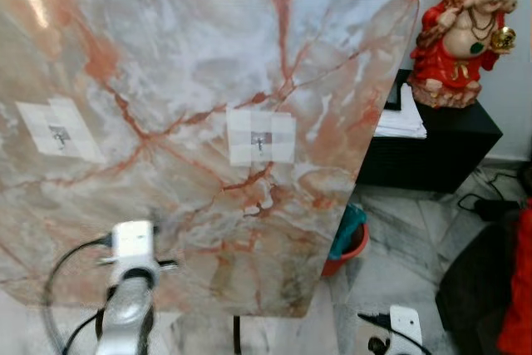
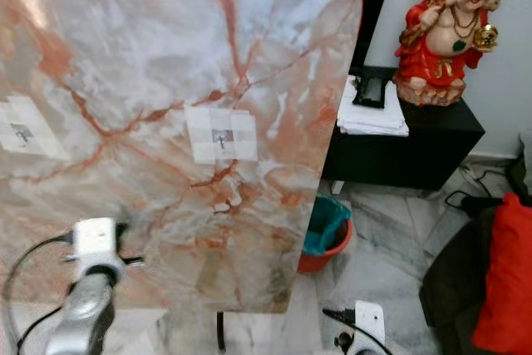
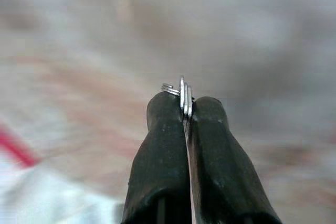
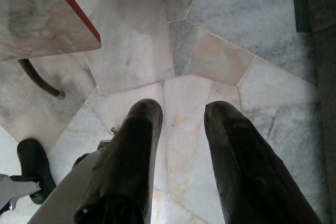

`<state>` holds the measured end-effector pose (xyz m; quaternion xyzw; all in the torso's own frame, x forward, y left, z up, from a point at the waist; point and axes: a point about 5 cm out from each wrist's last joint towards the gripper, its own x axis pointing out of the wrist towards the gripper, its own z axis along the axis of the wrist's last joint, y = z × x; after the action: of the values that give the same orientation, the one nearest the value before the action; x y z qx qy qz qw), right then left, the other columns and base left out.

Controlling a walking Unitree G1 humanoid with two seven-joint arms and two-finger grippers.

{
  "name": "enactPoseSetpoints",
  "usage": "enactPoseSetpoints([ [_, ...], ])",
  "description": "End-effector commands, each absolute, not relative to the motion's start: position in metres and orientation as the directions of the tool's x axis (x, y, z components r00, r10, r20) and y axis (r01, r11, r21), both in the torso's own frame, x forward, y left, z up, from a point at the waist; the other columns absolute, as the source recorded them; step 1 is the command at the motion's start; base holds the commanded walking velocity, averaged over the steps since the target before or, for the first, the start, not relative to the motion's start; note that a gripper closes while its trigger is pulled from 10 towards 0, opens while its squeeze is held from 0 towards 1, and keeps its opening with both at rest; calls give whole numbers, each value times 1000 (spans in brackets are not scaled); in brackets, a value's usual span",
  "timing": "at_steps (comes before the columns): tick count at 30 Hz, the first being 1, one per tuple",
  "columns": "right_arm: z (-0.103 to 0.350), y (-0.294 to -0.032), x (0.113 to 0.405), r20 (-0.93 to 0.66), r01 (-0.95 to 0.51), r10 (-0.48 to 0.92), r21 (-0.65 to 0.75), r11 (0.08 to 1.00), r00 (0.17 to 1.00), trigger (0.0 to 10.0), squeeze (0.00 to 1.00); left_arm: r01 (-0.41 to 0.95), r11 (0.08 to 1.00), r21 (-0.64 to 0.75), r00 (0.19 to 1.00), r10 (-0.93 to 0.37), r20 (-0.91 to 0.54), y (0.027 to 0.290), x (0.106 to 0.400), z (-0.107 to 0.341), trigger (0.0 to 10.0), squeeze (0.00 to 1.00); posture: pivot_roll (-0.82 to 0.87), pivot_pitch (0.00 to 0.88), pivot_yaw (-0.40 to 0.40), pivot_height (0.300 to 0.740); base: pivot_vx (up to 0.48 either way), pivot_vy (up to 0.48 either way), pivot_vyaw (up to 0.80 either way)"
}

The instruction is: Hang keys on a hook

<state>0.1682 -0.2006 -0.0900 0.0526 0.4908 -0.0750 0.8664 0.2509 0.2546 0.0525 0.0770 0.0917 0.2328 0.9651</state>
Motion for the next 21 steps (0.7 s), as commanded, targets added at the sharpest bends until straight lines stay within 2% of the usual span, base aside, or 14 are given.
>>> enactPoseSetpoints([
  [1, -91, -201, 167, -864, 179, -75, 17, 984, 498, 10000, 0, -437, 881, 181, 884, 457, -93, 255, 250, 61, 10000, 0, -37, 0, -65, 740, 0, 0, 0],
  [5, -91, -201, 166, -865, 179, -75, 17, 984, 496, 10000, 0, -374, 917, 138, 915, 389, -107, 247, 251, 59, 10000, 0, -37, 0, -65, 740, 0, 0, 0],
  [7, -91, -202, 165, -865, 181, -79, 14, 983, 495, 10000, 0, -287, 954, 91, 947, 297, -124, 230, 255, 56, 10000, 0, -40, 0, -65, 740, 0, 0, 0],
  [10, -91, -202, 165, -865, 184, -81, 12, 983, 495, 10000, 0, -227, 970, 83, 964, 236, -127, 218, 257, 56, 10000, 0, -41, 0, -65, 740, 0, 187, 0],
  [21, -93, -202, 161, -872, 175, -77, 10, 984, 484, 10000, 0, -210, 975, 69, 970, 216, -113, 216, 259, 58, 10000, 0, -45, 0, -63, 740, 0, 344, 0],
])
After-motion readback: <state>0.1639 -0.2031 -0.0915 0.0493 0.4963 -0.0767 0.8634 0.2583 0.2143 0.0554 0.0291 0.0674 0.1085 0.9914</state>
